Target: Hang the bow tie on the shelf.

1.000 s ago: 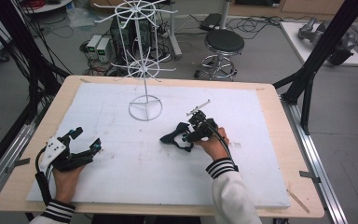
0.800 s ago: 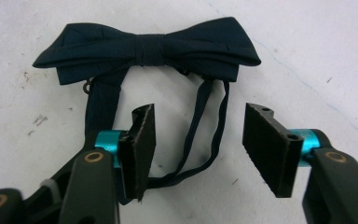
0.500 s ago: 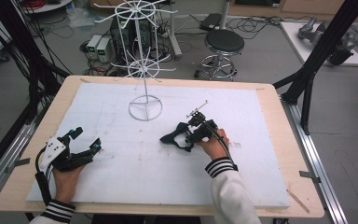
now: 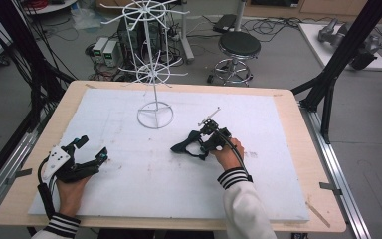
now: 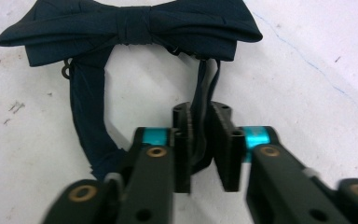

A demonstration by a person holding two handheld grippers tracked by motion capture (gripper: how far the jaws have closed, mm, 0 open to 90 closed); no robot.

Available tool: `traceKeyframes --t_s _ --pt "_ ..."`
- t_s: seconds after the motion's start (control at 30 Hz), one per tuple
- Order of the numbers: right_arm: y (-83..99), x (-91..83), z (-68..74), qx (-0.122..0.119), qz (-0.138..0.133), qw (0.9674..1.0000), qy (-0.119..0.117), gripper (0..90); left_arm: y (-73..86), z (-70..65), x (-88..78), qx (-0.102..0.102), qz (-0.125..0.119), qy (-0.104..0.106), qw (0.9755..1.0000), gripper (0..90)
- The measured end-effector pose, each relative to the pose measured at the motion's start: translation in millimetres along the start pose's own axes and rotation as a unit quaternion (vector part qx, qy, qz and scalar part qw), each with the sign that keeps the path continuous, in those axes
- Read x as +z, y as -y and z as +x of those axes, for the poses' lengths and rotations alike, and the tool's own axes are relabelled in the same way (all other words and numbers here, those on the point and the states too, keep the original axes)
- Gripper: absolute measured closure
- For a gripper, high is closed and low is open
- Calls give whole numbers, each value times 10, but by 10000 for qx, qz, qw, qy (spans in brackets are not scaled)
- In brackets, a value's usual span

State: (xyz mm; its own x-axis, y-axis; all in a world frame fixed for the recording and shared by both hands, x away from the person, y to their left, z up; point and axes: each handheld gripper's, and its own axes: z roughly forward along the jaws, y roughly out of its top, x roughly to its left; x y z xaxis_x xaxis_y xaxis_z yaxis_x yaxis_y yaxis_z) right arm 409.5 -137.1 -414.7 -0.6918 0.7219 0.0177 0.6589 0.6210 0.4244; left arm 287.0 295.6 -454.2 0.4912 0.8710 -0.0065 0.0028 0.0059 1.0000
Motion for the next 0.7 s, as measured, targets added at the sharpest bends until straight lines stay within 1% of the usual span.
traceKeyframes --t_s 0.03,0.07,0.1,0.27,0.33,0.4,0.5,0.53,0.57,0.6,0.67,0.7 --pt "-3 -1 4 7 10 10000 -16 835 0 0 0 3 0 0 10000 159" --pt "-3 -1 4 7 10 10000 -16 835 0 1 0 1 3 2 10000 159" --pt "-8 5 6 -4 12 10000 -44 872 0 0 0 -4 0 0 10000 159" --pt "-11 0 11 -39 33 10000 -66 878 0 0 0 -4 0 1 10000 159" --pt "-15 -8 16 -17 -12 10000 -66 880 0 1 0 -5 0 1 10000 159" --pt "-18 -18 18 -63 -33 9999 -80 881 0 1 0 -4 0 0 10000 159" --pt "-28 -42 30 -94 -175 9998 -84 881 0 1 0 -4 0 1 10000 158" --pt "-33 -54 39 -66 -249 9996 -95 881 0 1 0 -5 0 1 10000 159" --pt "-33 -54 39 -66 -249 9996 -95 881 0 1 0 -5 0 1 10000 159" --pt "-39 -82 44 -90 -391 9991 -103 881 0 1 0 -6 -1 2 10000 159" --pt "-46 -109 48 -133 -552 9983 -98 882 0 1 0 -5 0 2 10000 159" --pt "-46 -109 48 -133 -552 9983 -98 882 0 1 0 -5 0 2 10000 159"
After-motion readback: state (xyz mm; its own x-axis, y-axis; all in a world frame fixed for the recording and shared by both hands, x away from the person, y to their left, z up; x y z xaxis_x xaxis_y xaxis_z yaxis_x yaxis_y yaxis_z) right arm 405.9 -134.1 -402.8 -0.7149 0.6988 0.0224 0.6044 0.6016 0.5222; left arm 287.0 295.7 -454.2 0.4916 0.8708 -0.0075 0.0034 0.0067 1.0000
